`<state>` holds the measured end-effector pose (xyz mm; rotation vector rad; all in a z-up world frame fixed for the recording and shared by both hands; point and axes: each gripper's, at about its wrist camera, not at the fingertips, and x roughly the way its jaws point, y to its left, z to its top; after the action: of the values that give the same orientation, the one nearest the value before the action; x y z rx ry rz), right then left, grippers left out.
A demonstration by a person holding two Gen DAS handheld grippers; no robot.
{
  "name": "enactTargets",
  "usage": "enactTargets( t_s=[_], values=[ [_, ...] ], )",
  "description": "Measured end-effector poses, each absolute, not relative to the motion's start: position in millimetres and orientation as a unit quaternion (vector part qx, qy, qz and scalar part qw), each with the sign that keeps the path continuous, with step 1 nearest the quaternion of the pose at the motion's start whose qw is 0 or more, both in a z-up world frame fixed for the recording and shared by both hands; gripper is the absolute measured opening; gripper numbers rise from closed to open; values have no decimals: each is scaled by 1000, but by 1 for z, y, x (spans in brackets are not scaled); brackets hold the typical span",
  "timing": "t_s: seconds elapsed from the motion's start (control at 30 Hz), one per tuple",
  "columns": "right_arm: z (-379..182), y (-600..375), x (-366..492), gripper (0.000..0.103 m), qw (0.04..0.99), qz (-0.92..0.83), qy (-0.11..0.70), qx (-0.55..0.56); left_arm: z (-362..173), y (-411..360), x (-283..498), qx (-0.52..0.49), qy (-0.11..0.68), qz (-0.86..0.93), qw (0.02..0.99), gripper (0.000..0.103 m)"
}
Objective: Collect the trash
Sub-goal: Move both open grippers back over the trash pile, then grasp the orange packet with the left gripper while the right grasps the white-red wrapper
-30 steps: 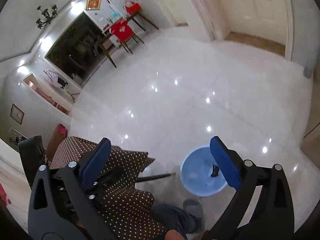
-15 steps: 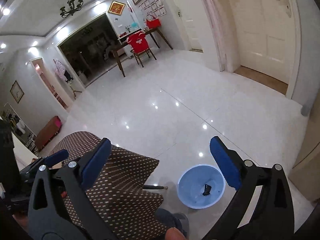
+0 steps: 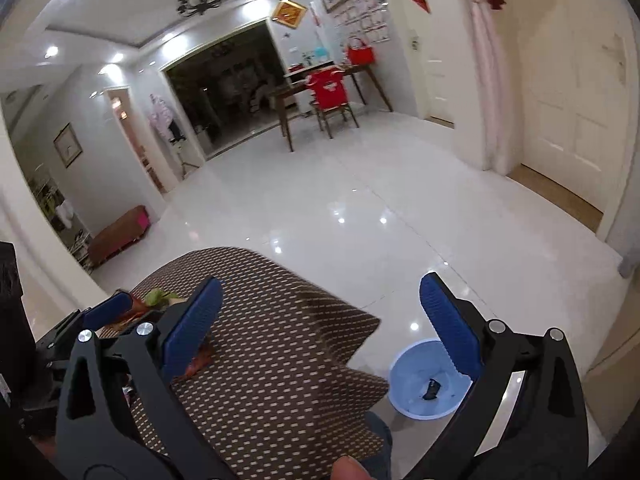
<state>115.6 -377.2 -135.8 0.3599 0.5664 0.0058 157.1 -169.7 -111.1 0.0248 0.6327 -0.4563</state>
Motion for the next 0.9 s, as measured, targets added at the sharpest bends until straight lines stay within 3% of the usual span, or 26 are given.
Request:
enactTargets(
  t_s=[0.47, 0.9],
  values=[
    [-132, -255, 125, 97, 942, 108, 296, 114, -110, -36, 121, -54, 293, -87, 951, 93],
    [-166, -153, 117, 97, 918, 190, 342, 63, -173, 85, 83, -99, 332, 84, 934, 93]
  ],
)
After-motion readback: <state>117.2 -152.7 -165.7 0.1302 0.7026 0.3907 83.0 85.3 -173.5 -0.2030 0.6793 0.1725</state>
